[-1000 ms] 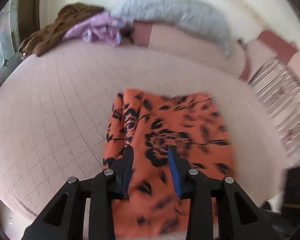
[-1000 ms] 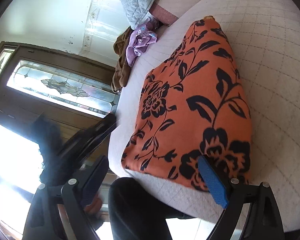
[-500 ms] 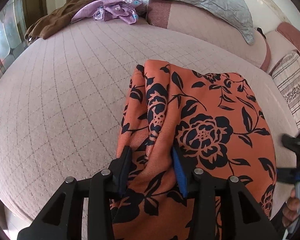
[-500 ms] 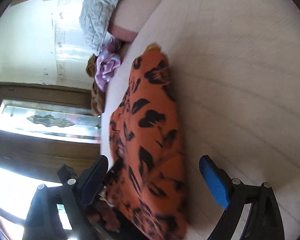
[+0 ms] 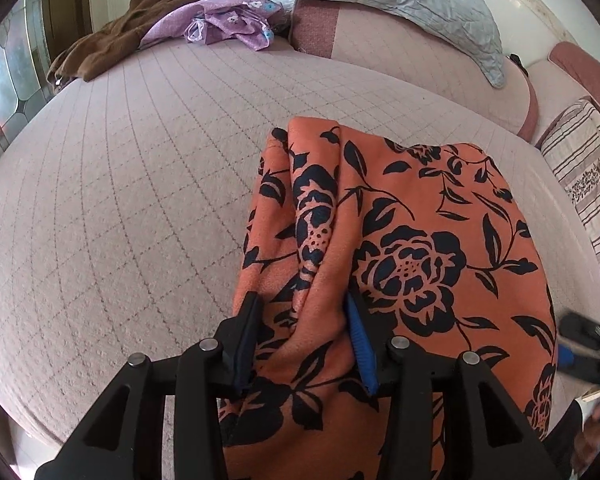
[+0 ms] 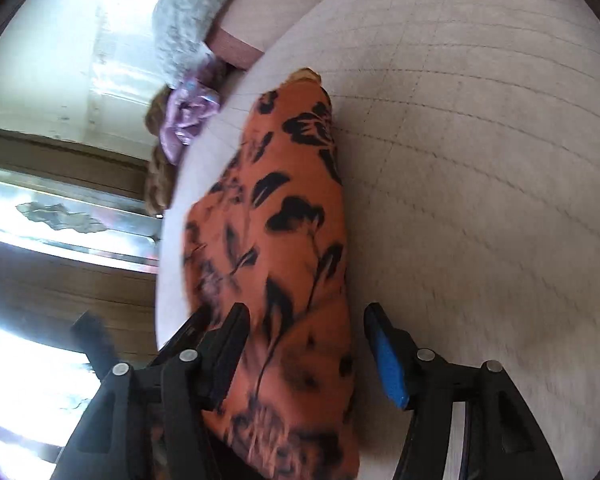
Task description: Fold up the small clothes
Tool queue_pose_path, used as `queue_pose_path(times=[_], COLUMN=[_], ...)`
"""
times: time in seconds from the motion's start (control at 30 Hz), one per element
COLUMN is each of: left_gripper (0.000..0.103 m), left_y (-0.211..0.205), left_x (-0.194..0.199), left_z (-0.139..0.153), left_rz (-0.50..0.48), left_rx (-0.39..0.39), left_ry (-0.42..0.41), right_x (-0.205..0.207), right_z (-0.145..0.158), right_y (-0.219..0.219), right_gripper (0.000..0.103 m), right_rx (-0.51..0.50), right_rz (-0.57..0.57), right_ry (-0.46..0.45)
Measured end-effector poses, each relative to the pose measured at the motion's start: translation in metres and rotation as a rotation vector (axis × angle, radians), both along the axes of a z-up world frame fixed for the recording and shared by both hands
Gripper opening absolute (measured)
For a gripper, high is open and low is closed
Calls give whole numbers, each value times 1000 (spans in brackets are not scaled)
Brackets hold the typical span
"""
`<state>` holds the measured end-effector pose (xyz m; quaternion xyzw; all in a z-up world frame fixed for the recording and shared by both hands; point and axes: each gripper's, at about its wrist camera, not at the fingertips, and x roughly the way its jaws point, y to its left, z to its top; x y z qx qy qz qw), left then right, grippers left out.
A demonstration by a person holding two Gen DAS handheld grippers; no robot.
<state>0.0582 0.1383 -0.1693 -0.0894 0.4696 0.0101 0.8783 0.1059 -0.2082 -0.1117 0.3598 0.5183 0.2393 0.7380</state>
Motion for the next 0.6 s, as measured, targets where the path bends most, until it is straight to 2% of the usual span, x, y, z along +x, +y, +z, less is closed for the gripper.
queue_pose_path(times=[0.07,0.13,0.17,0.2,0.3,0.33,0.37,0.4,0.43,0.47,0.5,0.53,0.57,0.6], left_gripper=[46,46,46,46,42,39,39,39,40,40,40,42,43,43], left_y=[0,-3,-3,-5,-5,-4,-3,-4,-6,-9,-10,-8,5,13], left_x=[0,0,-1,0,-4,-10,-19,-29,-37,-44,-44,-40,-42,-45], left_z=[0,-1,-1,-1,15,25,38,48,53,48,38,16,1,4], left_rz=[2,4,4,5,28,37,31,15,11,21,17,8,38,66], left_rx=[15,26,29,26,2,-32,-79,-86,-66,-18,8,11,-77,-148], left_ry=[-5,-7,-4,-1,32,23,-22,-64,-92,-91,-57,17,15,-1], right_x=[-17,-31,-36,-38,-48,-50,-49,-48,-46,-47,-47,-47,-49,-50], right_z=[-4,-11,-11,-7,29,36,36,30,20,15,8,4,4,6], right_y=[-7,3,10,18,49,57,59,56,46,34,25,18,13,10], right_gripper=[71,71,54,34,31,31,31,35,38,53,73,75,75,75], right_rx=[48,35,11,-39,-327,-378,-399,-393,-328,-257,-193,-142,-111,-112], right_rz=[-26,13,42,80,152,160,167,175,158,127,103,96,84,67], right_ry=[23,55,37,-1,-142,-168,-166,-143,-110,-87,-53,-31,-39,-48])
